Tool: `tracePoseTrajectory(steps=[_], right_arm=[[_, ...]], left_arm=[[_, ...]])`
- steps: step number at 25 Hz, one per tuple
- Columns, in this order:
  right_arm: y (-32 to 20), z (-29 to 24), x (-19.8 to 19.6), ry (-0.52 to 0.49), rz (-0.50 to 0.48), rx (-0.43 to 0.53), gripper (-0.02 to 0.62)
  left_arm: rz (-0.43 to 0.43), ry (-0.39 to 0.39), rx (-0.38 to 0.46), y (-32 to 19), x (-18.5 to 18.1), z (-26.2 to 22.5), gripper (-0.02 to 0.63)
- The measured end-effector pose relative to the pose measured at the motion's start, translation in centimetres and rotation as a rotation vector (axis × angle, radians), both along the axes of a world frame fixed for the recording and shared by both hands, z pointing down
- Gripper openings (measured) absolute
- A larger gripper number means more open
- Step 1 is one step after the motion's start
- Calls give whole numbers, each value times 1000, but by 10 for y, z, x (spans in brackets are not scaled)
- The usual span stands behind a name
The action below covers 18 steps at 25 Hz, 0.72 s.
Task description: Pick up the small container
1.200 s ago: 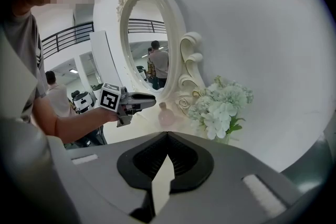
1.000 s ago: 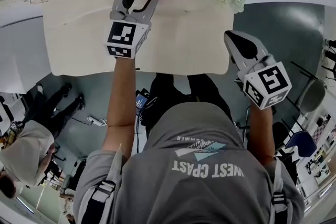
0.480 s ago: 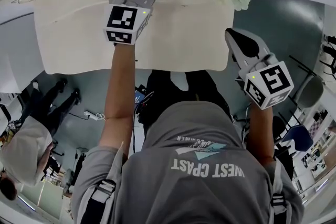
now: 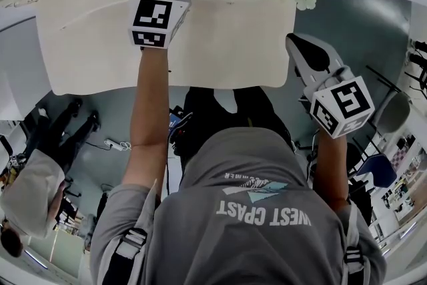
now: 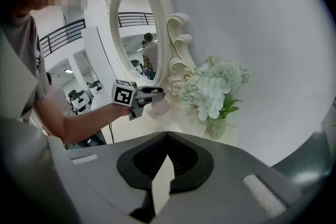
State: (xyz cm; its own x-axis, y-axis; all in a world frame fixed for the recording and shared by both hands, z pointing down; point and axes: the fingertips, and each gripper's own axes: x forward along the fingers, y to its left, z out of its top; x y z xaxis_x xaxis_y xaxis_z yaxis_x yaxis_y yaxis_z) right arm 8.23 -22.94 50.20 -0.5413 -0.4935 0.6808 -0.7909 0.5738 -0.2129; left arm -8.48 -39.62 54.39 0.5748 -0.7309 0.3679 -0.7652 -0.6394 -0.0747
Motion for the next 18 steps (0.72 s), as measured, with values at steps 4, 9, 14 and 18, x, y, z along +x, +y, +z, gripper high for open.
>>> tracePoseTrajectory(steps=[4,9,14,18], right_arm=[[-2,-2,-2,-4,6,1,2],[-1,-4,-2,-4,0,7,2],[3,-9,-4,-5,-3,21,2],[6,-16,-6,-11,-4,43,2]], left_arm=[[12,6,18,0,2,-2,108],[9,11,41,1,1,-3,104],[7,2,41,4,0,-4,103],[20,-13,24,19,-1,-8,103]])
